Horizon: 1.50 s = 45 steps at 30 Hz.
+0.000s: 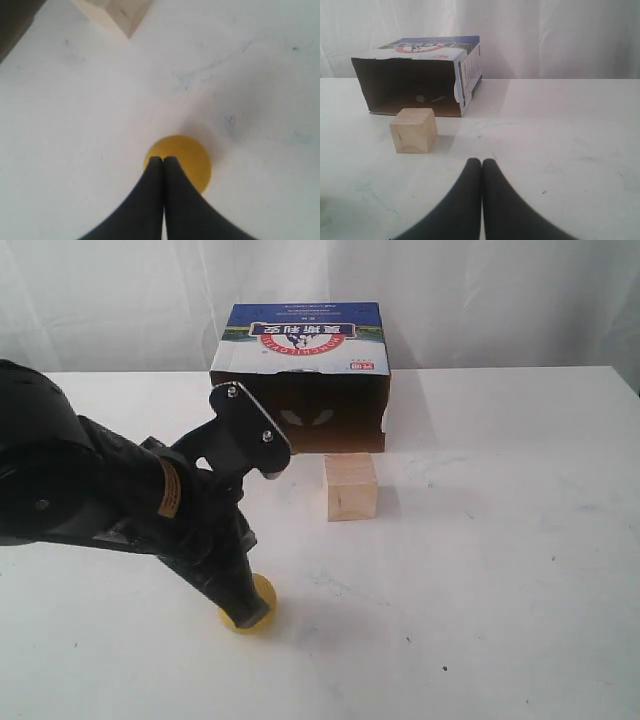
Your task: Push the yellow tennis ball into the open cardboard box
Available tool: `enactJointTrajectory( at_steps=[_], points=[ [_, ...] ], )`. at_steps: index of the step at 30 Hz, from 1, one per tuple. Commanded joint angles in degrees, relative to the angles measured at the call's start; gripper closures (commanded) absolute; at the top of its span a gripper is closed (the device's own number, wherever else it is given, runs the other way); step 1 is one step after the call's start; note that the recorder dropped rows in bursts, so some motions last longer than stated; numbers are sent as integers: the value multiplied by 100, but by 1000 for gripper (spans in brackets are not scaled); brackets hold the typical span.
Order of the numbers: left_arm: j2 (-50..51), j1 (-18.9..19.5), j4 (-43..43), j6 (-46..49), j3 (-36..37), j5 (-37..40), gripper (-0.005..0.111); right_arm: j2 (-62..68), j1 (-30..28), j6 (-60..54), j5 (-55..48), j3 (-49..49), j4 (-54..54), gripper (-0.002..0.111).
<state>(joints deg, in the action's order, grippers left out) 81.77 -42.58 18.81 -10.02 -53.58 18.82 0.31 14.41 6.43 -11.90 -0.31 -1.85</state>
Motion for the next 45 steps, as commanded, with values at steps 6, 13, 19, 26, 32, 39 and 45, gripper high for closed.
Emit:
enactJointTrajectory(
  at_steps=[6,13,19,26,32,39,45],
  points=[
    [-40,402,1,-12,-13,779,107,-31,-17,-22,35,31,-1,108],
    [123,1458,450,-3,-13,294,107,-31,-17,-22,35,31,-1,108],
    [1155,2107,478,128,32,-344,107,-31,-17,-22,35,31,-1,108],
    [1472,2395,477,123,171,-688,107,-31,-17,-22,35,31,-1,108],
    [690,2372,725,-55,36,-330,107,-31,-17,-22,35,31,-1,108],
    [678,3453,1509,-25,-186,-937,107,-31,-17,-22,35,31,-1,108],
    [1963,4157,1509,-486,-124,-1527,107,-31,-17,-22,35,31,-1,108]
  ],
)
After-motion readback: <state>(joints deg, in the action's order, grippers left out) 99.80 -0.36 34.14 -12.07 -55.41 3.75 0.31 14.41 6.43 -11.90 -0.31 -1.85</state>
